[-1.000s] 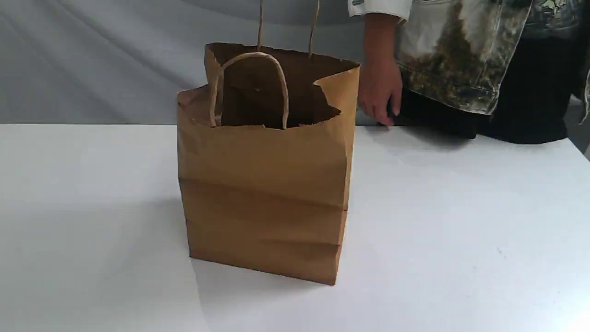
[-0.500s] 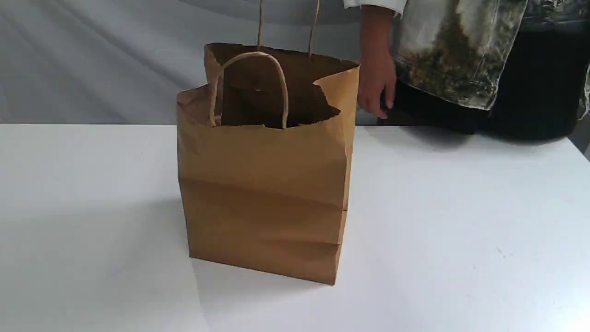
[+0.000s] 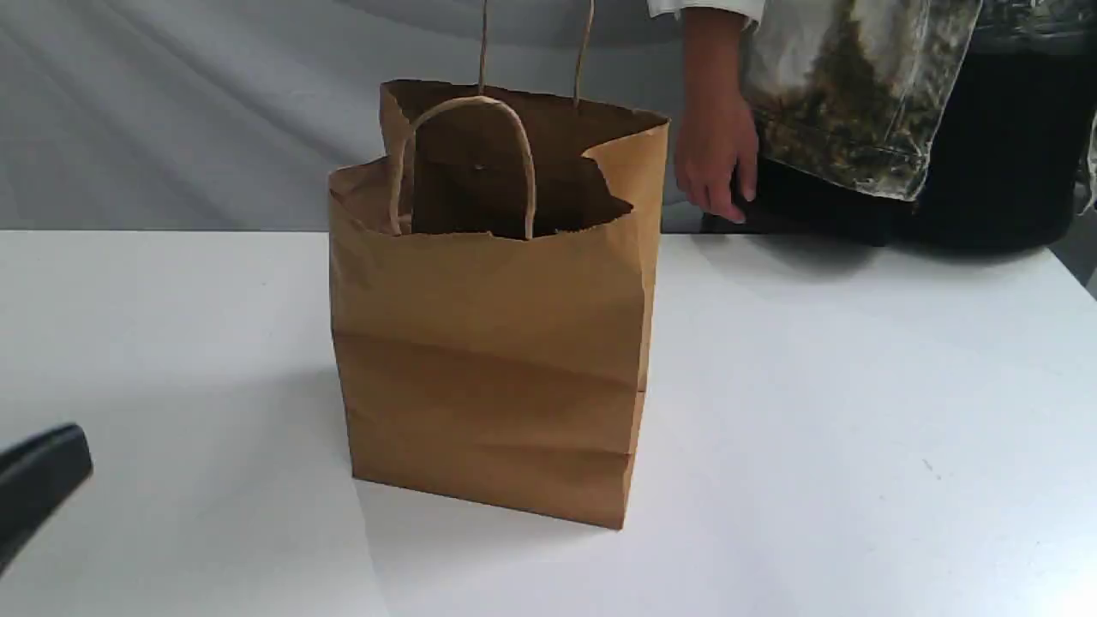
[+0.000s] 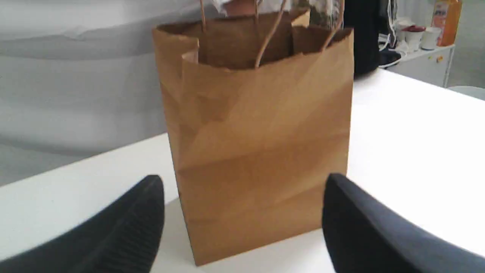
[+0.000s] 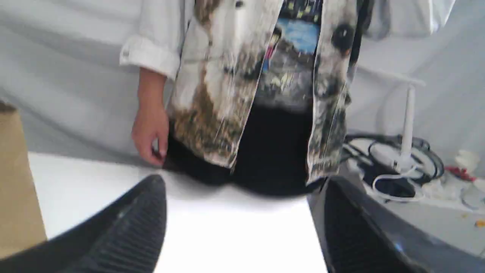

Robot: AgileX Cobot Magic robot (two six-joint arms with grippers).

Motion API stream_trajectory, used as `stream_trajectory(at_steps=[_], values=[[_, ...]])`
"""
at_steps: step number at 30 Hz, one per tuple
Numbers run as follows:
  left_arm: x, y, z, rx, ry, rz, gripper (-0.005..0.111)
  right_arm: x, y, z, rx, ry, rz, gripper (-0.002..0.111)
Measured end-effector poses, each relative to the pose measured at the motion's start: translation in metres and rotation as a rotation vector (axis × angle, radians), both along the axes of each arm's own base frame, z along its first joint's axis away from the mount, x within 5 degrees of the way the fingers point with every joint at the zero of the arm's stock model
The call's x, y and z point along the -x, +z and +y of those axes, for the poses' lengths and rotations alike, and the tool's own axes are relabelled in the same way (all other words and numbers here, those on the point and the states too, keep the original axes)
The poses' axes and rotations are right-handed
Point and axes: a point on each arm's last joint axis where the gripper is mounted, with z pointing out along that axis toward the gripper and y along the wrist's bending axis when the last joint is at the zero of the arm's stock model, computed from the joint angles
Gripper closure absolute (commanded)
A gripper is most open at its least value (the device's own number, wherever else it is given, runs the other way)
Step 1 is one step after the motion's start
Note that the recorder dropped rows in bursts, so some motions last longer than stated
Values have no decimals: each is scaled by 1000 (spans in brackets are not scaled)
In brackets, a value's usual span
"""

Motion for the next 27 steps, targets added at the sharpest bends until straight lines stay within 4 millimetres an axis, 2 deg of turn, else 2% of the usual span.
stream_trajectory(at_steps=[6,11,13,27], values=[[1,-11,0,-11,-4,15,45,-16,-72,3,31,-12,127,49],[1,-11,0,-12,-4,16,45,-17,-107,3,75,-9,216,49],[1,-11,0,-12,-4,16,45,-16,-111,3,79,-8,228,49],[1,-11,0,-12,-4,16,45,-17,-110,4,76,8,207,49]])
